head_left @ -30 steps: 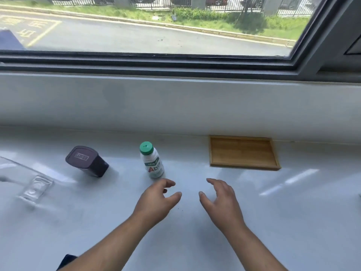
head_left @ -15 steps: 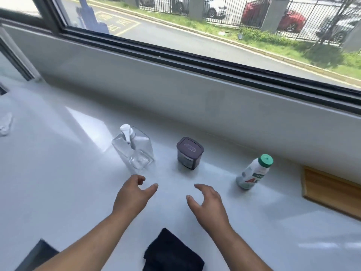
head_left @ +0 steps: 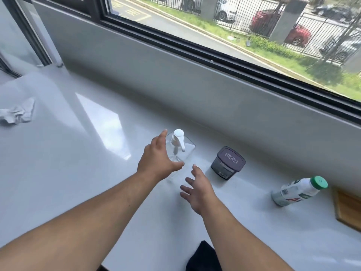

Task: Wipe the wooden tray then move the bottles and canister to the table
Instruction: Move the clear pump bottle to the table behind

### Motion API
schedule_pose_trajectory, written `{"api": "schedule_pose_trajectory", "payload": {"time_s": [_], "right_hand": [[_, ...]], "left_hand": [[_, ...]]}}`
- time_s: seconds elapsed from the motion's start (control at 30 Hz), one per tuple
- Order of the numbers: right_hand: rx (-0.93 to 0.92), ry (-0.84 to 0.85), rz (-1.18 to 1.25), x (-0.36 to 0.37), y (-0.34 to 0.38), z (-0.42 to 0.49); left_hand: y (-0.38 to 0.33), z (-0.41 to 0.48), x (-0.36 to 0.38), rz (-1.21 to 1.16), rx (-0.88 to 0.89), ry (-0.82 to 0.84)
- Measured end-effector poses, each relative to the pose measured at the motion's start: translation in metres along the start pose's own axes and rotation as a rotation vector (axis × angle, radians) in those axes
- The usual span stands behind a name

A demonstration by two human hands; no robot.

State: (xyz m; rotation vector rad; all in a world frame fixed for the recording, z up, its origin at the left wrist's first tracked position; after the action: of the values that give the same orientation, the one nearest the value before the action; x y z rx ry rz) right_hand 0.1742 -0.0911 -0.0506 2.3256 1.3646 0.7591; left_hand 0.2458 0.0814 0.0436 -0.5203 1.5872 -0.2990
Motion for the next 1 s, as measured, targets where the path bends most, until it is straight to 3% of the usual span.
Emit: {"api": "schedule_pose_trajectory", "payload": {"time_s": [0.33,0.63,1.0], "right_hand": [[0.006,0.024,0.083,-0.018,-0.003,-0.017],[0.036,0.156,0.083,0.013,-0.016,-0.046],[0.063,0.29,-0.085,0.149,-0.089,-0.087]], "left_hand": [[0.005,-0.041,-0.018,-0.093,-0.065,-0.027],[0.006,-0.091,-0.075,-0.107,-0.105,-0.164],[0.14,-0.135,-0.17,-0.114,-0.244,-0.294]]}}
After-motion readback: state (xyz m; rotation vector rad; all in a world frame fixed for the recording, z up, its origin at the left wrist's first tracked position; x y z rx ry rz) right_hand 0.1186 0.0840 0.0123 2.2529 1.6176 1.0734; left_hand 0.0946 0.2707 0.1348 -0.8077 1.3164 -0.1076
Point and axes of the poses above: each hand's wrist, its own z-axis towards the middle knuckle, its own x-axis out of the palm, y = z × x, the point moved 9 cm from there along z, towards the middle knuckle, and after that the axes turned 12 degrees about z, right-handed, at the moved point
